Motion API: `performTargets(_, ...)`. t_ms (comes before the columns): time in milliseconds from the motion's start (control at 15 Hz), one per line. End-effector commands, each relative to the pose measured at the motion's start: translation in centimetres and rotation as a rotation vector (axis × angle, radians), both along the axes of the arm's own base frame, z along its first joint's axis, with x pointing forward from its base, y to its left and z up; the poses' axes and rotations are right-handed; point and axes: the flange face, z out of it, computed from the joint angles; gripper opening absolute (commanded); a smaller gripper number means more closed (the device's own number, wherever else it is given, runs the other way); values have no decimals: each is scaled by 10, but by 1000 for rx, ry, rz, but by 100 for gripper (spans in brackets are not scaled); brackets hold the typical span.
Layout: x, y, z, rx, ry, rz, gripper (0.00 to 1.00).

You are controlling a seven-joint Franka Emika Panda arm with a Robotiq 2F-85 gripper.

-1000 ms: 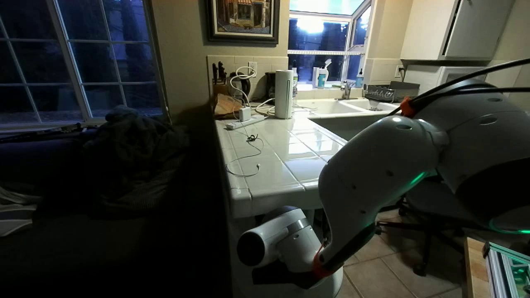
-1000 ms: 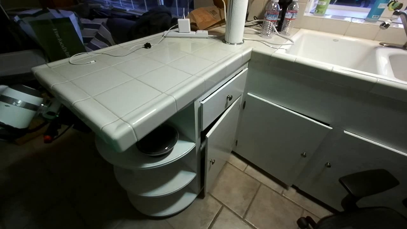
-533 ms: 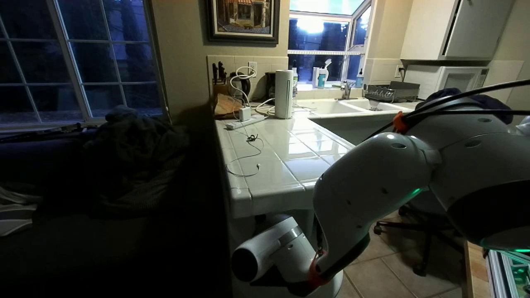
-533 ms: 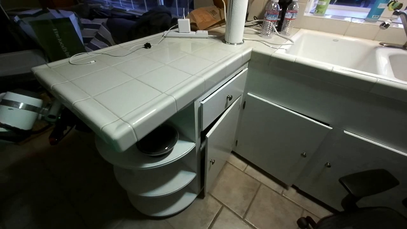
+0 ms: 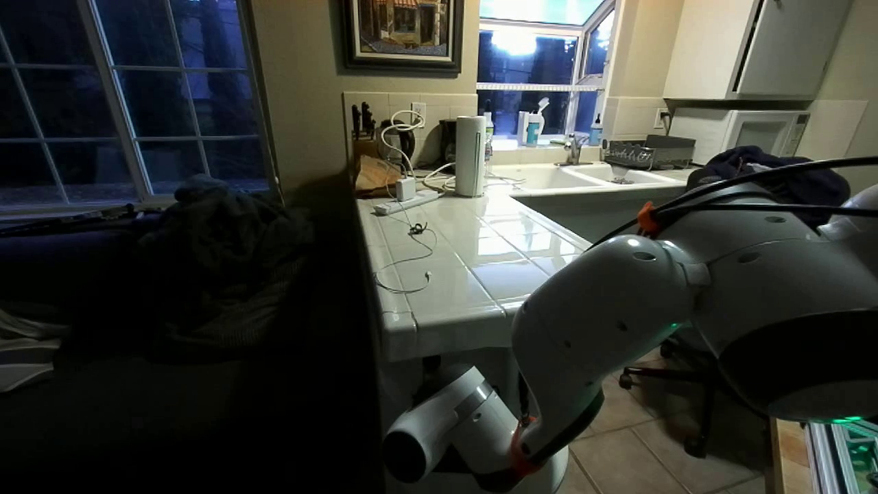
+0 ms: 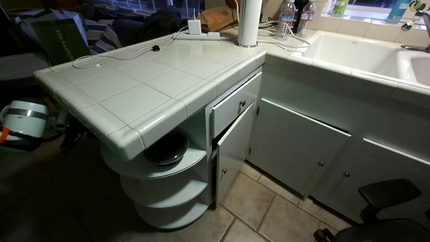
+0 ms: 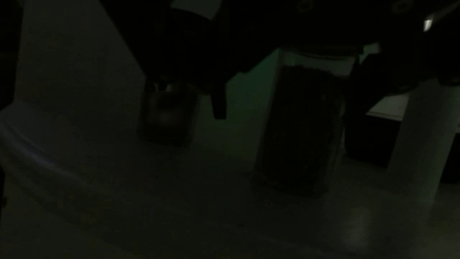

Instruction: Pick the spice bottle on the right side of the first left shelf below the counter and put it onto the kitchen counter

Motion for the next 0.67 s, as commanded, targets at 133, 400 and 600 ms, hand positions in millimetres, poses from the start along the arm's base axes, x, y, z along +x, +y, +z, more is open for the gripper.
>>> performTargets(133,5,1,-15,-11,-32,8,34)
performTargets(400,3,17,-11,3,-19,59,23)
performTargets(600,-7,44,-5,11,-3,132,23)
